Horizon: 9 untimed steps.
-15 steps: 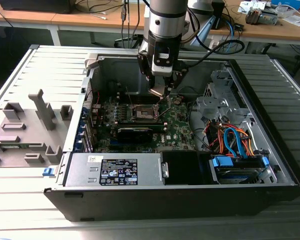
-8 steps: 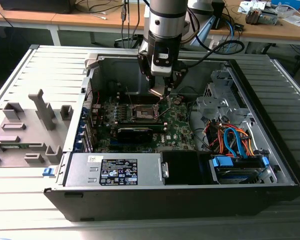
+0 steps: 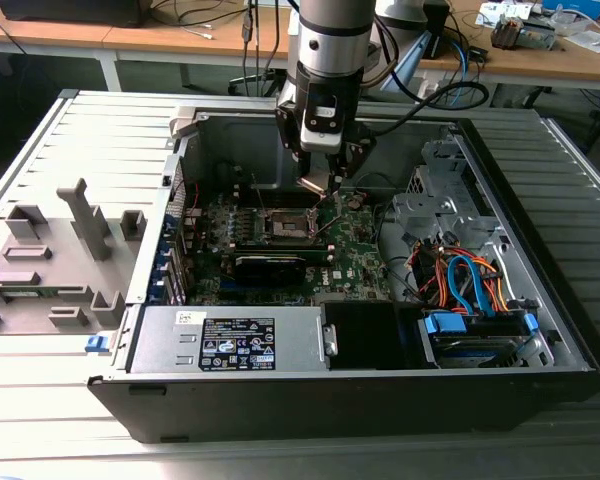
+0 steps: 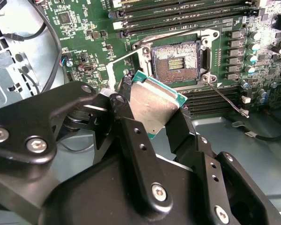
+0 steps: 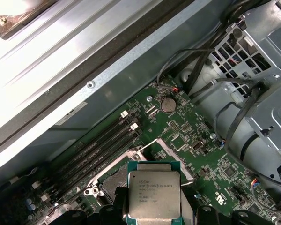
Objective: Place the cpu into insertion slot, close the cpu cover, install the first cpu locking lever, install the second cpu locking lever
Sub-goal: 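Place the cpu into insertion slot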
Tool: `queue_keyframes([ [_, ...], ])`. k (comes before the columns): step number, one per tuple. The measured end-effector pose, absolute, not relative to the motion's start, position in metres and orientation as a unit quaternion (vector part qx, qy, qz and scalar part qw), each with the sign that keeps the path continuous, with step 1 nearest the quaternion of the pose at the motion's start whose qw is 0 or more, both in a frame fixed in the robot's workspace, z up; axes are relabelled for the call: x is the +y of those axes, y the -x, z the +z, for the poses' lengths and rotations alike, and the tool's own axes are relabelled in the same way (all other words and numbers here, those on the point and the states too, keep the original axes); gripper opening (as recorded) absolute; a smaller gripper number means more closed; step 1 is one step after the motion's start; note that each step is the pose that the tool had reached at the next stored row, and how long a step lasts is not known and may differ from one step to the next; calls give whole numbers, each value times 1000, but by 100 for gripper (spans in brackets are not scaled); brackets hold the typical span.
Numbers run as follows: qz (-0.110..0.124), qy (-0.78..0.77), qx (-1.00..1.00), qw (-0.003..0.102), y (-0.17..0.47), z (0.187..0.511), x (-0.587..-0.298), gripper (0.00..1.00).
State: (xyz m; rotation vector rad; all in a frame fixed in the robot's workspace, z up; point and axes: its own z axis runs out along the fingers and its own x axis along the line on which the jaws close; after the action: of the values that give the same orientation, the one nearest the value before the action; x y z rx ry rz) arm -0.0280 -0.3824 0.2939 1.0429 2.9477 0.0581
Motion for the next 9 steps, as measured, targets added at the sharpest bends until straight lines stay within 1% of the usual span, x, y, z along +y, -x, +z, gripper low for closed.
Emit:
queue_keyframes([
  [9, 18, -342, 940, 7, 28, 294, -382, 54],
])
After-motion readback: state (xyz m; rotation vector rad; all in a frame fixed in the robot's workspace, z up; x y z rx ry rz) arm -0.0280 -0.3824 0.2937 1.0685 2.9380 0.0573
